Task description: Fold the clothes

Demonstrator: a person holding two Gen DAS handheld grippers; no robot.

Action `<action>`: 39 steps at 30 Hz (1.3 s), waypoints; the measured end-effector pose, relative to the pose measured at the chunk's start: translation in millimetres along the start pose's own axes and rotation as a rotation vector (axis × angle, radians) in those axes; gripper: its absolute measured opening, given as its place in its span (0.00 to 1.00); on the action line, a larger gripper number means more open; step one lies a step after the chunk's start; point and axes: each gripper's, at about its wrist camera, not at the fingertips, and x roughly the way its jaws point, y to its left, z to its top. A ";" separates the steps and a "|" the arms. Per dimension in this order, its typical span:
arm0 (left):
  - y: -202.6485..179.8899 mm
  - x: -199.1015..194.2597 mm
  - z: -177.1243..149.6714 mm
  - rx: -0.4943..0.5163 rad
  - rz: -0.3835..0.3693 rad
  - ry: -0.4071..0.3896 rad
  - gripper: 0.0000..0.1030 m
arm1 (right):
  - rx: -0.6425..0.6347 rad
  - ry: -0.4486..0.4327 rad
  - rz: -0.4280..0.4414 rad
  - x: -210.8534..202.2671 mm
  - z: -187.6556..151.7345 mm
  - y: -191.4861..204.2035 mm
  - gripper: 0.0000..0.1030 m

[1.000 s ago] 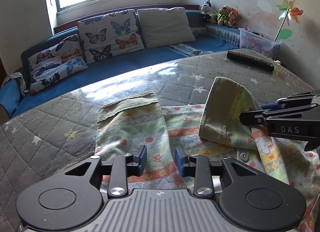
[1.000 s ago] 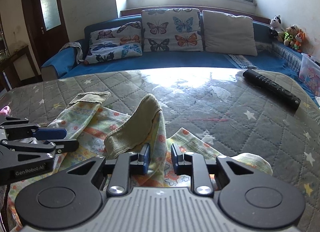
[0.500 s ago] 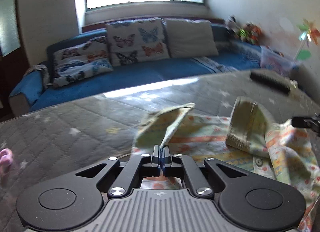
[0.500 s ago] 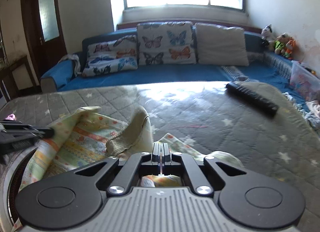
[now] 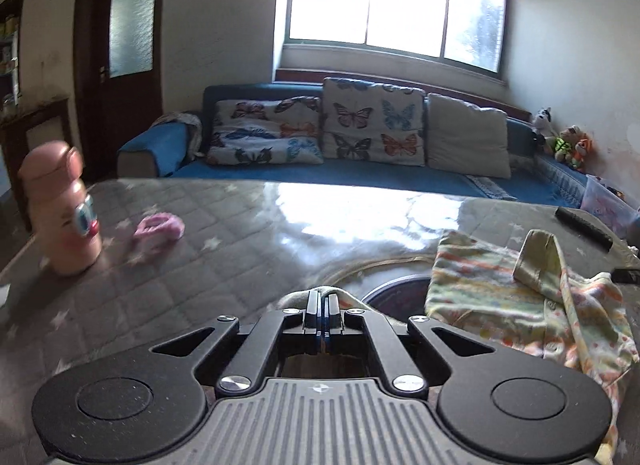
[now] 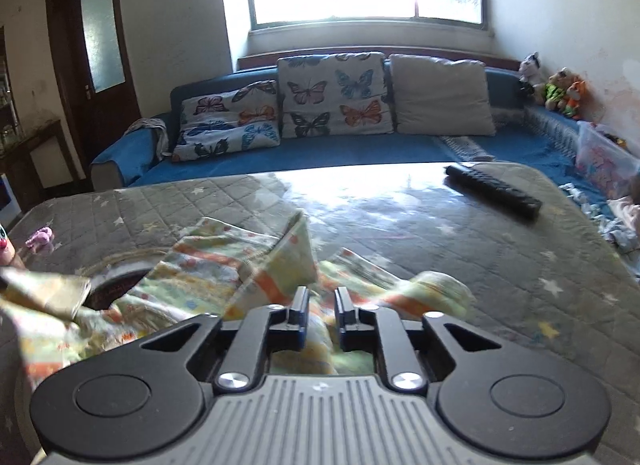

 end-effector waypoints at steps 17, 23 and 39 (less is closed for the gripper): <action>20.5 -10.2 -22.9 -0.046 0.048 0.025 0.01 | -0.036 0.094 -0.065 92.7 20.1 11.5 0.04; 28.4 -30.7 -29.0 -0.053 0.079 0.011 0.01 | -0.069 0.004 -0.092 33.2 16.5 4.3 0.03; 74.3 -90.8 -65.0 -0.082 0.176 0.021 0.01 | 0.083 -0.116 -0.224 -130.0 -66.0 -70.6 0.03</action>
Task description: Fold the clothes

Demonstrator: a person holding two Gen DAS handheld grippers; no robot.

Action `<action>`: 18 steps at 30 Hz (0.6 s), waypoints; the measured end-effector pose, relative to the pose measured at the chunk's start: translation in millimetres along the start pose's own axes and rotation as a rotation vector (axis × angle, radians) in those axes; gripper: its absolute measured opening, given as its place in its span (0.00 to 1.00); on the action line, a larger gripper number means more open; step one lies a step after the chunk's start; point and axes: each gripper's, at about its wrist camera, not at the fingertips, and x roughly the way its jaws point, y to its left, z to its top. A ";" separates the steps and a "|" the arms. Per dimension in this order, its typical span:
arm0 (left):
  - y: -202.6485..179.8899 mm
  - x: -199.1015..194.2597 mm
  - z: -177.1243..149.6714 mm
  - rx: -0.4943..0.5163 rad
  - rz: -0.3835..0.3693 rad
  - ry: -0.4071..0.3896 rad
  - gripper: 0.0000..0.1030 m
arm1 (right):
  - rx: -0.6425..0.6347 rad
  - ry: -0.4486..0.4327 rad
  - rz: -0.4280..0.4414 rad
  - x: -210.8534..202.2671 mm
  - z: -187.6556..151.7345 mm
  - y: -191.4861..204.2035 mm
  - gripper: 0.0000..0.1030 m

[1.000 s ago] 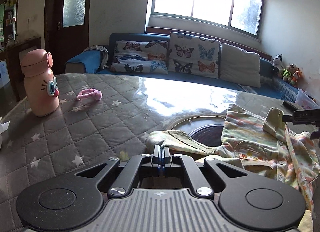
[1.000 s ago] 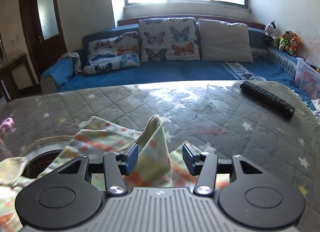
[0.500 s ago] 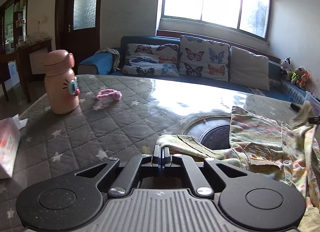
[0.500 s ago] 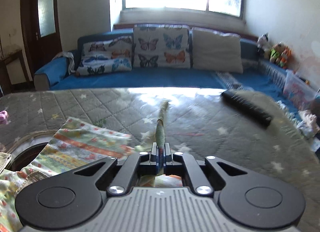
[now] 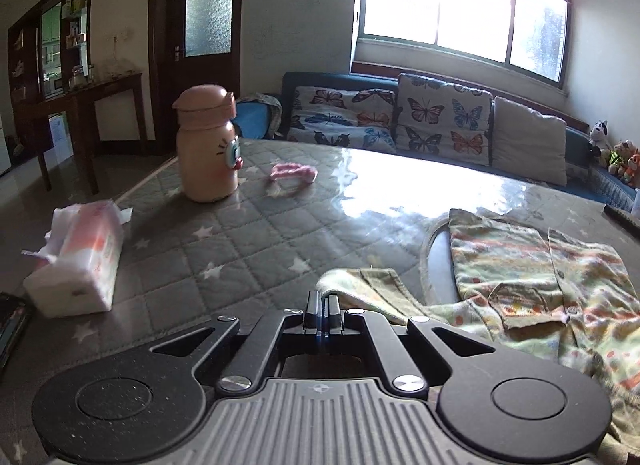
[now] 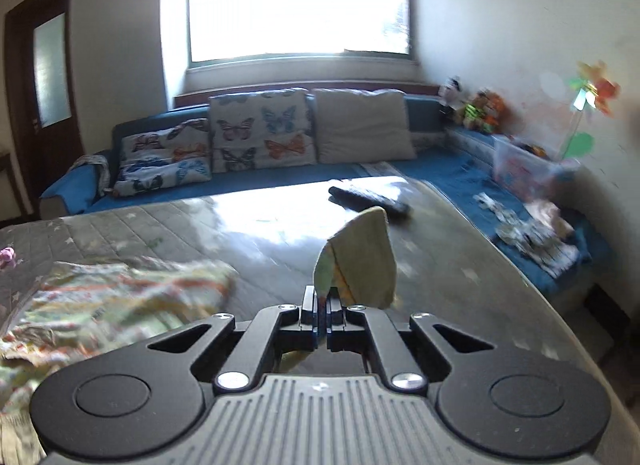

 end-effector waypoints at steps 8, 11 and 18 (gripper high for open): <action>12.3 1.2 -22.1 0.001 0.038 0.072 0.01 | 0.149 0.138 -0.088 -8.3 -91.1 -41.7 0.07; 15.9 2.7 -24.1 0.010 0.053 0.088 0.02 | 0.182 0.138 -0.092 -17.0 -105.2 -48.6 0.11; 22.1 2.1 -21.1 0.017 0.078 0.098 0.13 | 0.169 0.094 -0.193 -44.0 -93.0 -70.6 0.29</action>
